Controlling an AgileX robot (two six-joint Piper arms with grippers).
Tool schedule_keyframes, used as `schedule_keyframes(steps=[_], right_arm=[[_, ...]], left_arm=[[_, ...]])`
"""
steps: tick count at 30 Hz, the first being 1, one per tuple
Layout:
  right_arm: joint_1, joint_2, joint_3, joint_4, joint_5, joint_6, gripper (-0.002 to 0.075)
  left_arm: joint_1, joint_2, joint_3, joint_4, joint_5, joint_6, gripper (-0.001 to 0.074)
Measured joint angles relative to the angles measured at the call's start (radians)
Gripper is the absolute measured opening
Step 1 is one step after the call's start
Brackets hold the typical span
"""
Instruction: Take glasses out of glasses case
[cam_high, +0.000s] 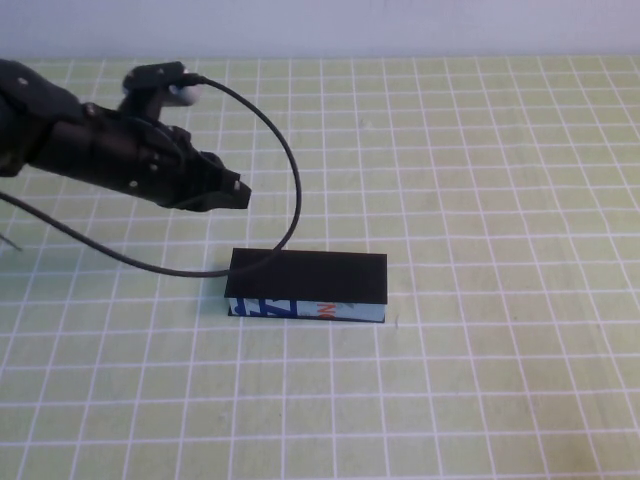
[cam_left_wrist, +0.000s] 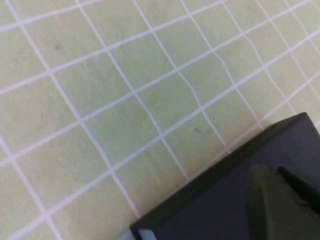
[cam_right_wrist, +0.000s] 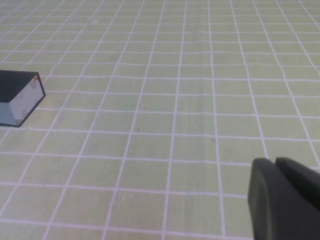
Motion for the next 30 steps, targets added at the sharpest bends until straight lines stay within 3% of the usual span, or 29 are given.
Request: schedule_keyframes(steps=[8, 18, 30], right_arm=[[0.000, 0.000, 0.000, 0.000, 0.000, 0.000, -0.0018], [0.000, 0.000, 0.000, 0.013, -0.022, 0.000, -0.0018], [0.000, 0.000, 0.000, 0.472, -0.362, 0.036, -0.0018]], left_arm=[[-0.028, 0.207, -0.142, -0.002, 0.029, 0.019, -0.0004], [-0.028, 0.310, -0.158, 0.001, 0.035, 0.021, -0.0004], [-0.028, 0.312, -0.158, 0.003, 0.041, 0.021, -0.0004]])
